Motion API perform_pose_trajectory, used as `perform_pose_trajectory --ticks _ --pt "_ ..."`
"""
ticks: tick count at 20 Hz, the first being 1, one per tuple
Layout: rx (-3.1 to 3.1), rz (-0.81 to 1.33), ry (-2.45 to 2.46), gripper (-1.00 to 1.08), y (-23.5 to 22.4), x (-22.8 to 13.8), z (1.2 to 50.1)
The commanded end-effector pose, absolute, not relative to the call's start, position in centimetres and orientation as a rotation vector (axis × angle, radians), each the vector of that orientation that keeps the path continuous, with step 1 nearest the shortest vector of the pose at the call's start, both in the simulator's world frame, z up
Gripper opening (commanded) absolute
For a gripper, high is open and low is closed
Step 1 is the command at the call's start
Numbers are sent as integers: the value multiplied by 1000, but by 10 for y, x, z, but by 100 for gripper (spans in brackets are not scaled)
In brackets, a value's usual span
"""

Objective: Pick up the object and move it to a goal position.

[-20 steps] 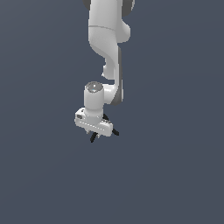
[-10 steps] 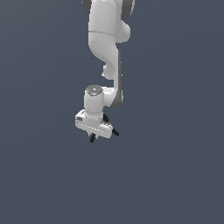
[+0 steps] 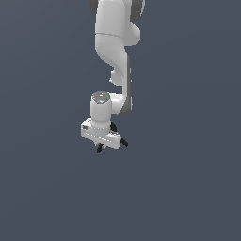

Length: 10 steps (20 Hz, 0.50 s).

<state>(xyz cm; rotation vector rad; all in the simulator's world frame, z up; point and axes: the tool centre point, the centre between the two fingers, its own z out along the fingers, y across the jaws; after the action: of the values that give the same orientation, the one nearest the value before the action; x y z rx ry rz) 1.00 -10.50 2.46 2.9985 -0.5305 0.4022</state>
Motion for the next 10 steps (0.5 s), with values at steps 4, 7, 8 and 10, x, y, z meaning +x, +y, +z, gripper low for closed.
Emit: perform_pose_trajectory --ticks 4,7,8,10 --pt "2998 405 -531 -100 -112 14 40" --pt "2998 405 -531 -100 -119 17 56" --pt "2998 405 -530 -100 -121 19 62" --pt "2998 405 -530 -100 -128 22 76"
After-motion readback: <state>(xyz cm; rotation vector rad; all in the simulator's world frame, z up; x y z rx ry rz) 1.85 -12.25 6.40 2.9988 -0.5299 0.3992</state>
